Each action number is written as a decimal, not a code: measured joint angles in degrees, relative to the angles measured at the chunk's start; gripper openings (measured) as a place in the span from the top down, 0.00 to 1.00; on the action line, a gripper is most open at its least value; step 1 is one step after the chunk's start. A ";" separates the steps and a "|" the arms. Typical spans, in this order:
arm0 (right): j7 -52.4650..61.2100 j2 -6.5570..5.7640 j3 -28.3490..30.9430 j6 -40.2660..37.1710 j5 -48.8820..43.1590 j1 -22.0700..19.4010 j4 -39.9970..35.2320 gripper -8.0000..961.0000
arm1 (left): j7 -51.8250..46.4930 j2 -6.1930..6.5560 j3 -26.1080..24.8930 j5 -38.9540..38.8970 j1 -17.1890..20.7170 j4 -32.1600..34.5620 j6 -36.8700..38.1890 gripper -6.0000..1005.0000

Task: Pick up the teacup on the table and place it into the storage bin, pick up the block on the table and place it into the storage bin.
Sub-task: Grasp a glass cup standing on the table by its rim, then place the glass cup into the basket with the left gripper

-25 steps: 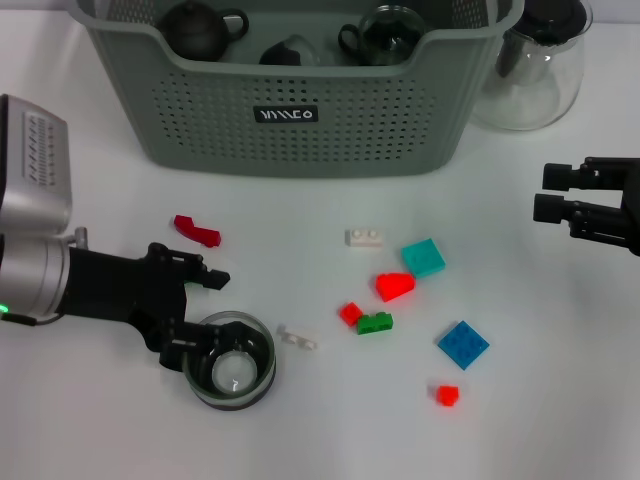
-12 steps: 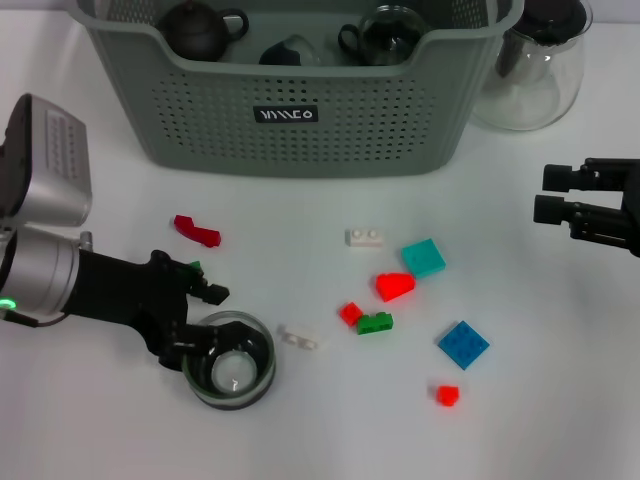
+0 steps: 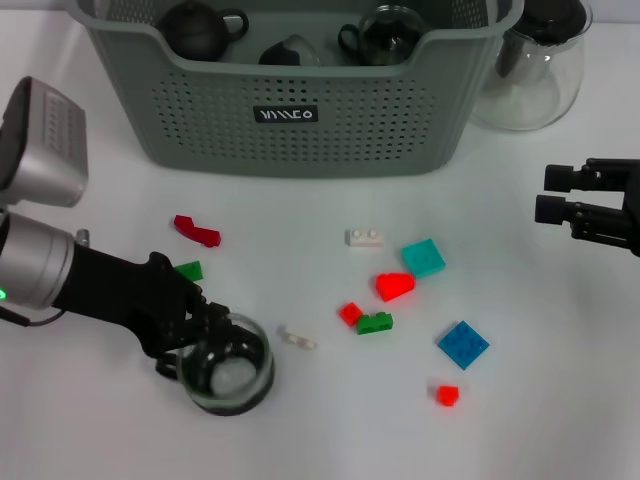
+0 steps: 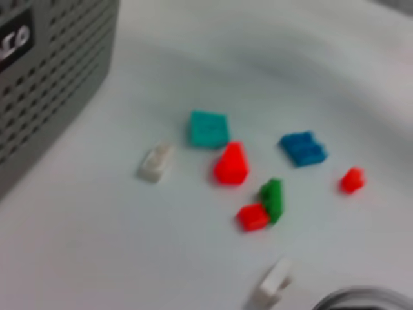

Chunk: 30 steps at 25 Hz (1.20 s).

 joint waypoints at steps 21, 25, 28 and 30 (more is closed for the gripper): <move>0.00 -0.02 0.00 -0.20 0.00 0.28 0.12 0.49 | -8.32 2.46 -20.99 -15.48 -1.69 -9.64 8.10 0.95; 0.00 -0.02 -0.01 -0.20 0.00 0.35 0.25 0.49 | -13.39 3.12 -26.51 -24.00 -2.41 -11.97 8.56 0.95; -0.01 -0.02 -0.05 -0.23 0.00 0.35 0.41 0.49 | -15.76 3.60 -27.17 -28.83 -3.75 -12.25 7.73 0.95; -0.25 -0.02 -0.05 -0.33 0.00 0.34 0.59 0.49 | -17.50 4.11 -27.09 -31.81 -5.62 -11.74 6.68 0.95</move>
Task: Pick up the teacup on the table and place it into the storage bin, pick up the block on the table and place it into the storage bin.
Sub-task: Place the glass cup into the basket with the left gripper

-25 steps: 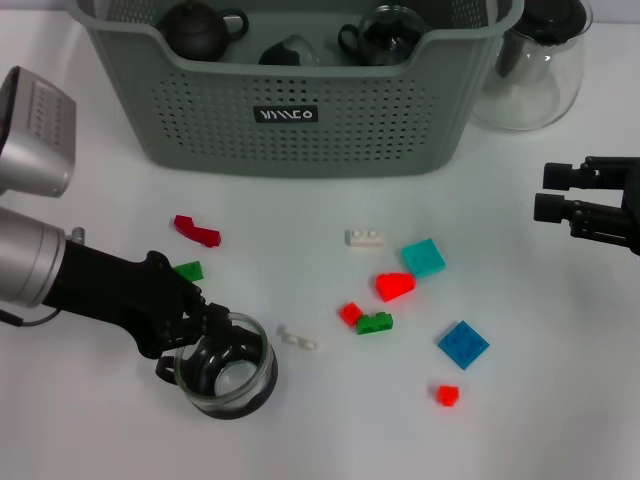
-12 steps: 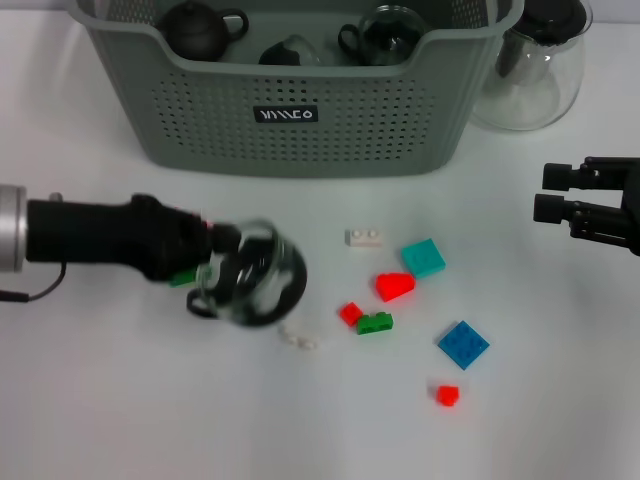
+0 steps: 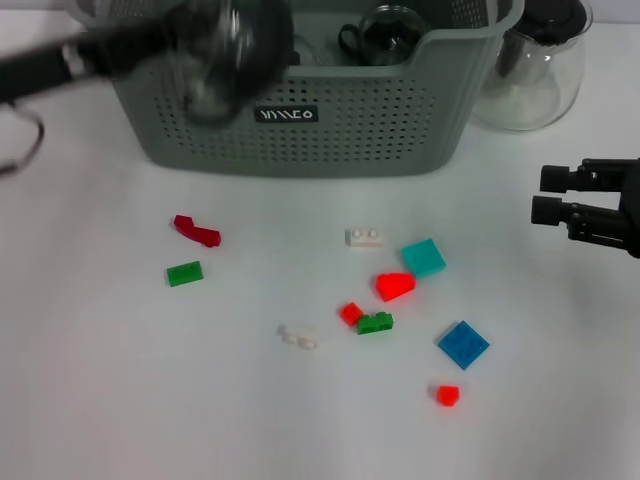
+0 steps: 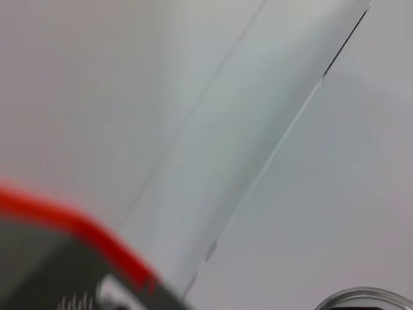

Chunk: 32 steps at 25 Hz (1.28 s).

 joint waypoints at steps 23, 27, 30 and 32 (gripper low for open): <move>-0.87 -0.24 0.79 -1.26 0.33 -0.63 0.21 0.49 | -19.41 6.69 22.60 7.33 -18.62 9.30 -29.27 0.95; -0.89 -0.19 0.85 -1.26 0.34 -0.62 0.22 0.49 | -17.38 6.59 29.96 15.35 -20.57 9.33 -33.52 0.94; -0.91 -0.14 0.86 -1.26 0.34 -0.61 0.25 0.49 | -19.79 5.30 38.88 26.29 -22.90 8.70 -39.66 0.93; -0.99 -0.05 0.90 -1.25 0.33 -0.56 0.30 0.49 | -24.03 3.52 43.67 34.51 -24.82 7.62 -43.76 0.92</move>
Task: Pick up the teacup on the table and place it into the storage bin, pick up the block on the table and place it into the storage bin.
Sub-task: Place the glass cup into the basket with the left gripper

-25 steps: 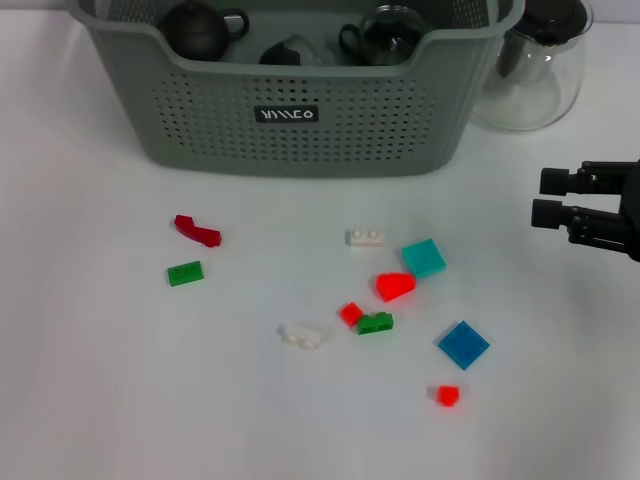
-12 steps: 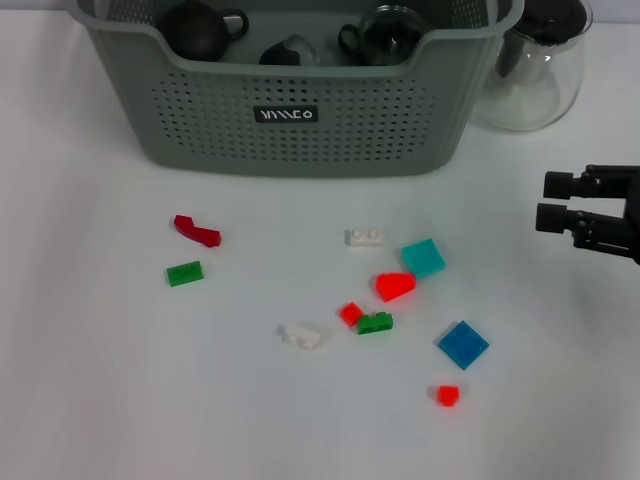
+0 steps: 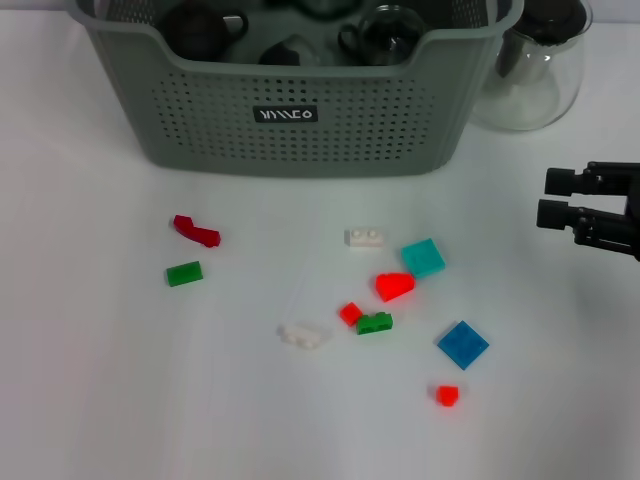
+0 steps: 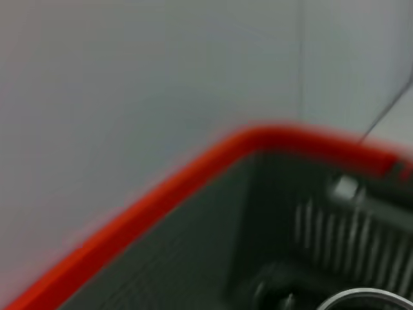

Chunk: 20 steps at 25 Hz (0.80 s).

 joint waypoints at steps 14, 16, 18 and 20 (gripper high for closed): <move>-0.16 0.07 0.33 0.00 -0.23 0.20 0.88 0.49 | -14.15 -6.24 7.54 19.88 -4.68 -10.45 -13.65 0.87; -0.17 0.06 0.38 0.00 -0.24 0.21 0.89 0.49 | -14.51 -6.47 7.60 19.78 -4.69 -10.62 -14.60 0.86; -0.17 0.01 0.39 0.00 -0.23 0.18 0.89 0.49 | -14.57 -6.58 7.34 19.71 -4.69 -10.64 -14.77 0.86; -0.17 -0.08 0.39 0.00 -0.17 0.15 0.95 0.49 | -14.84 -6.62 6.80 19.59 -4.75 -10.32 -14.57 0.85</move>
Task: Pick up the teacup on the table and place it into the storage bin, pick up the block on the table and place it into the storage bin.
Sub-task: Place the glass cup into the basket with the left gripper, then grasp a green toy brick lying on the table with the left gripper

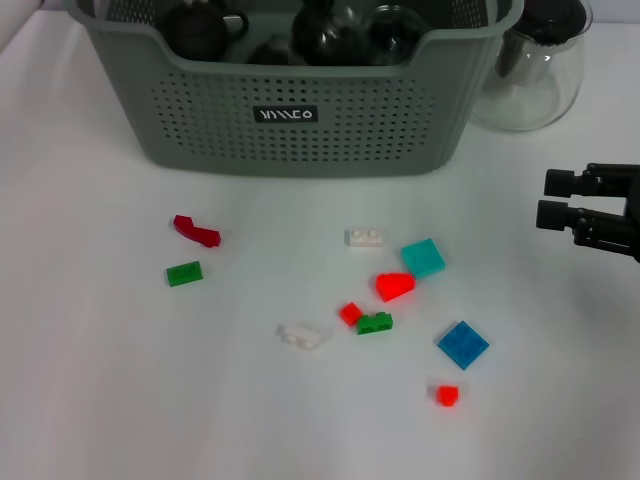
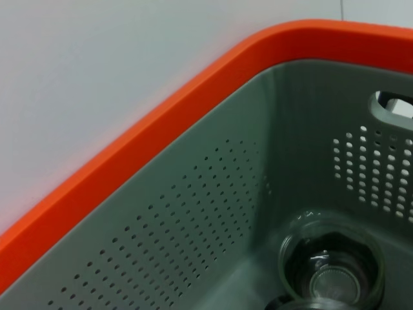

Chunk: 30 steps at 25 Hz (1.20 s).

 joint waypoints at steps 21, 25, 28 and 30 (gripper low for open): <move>0.01 -0.06 0.18 0.00 0.03 0.07 0.42 0.49 | 42.33 -0.95 -41.40 -67.28 32.82 25.37 52.51 0.45; 0.35 -0.03 0.16 -0.01 -0.07 0.32 0.48 0.49 | 56.04 -1.52 -45.86 -64.80 38.84 18.79 60.54 0.45; 0.49 0.02 0.16 -0.07 -0.09 0.39 0.47 0.49 | 65.17 -1.63 -48.22 -59.73 42.58 14.25 63.40 0.45; 0.50 0.09 0.17 -0.08 -0.08 0.42 0.47 0.49 | 70.11 -1.62 -50.17 -55.05 43.84 11.29 64.66 0.45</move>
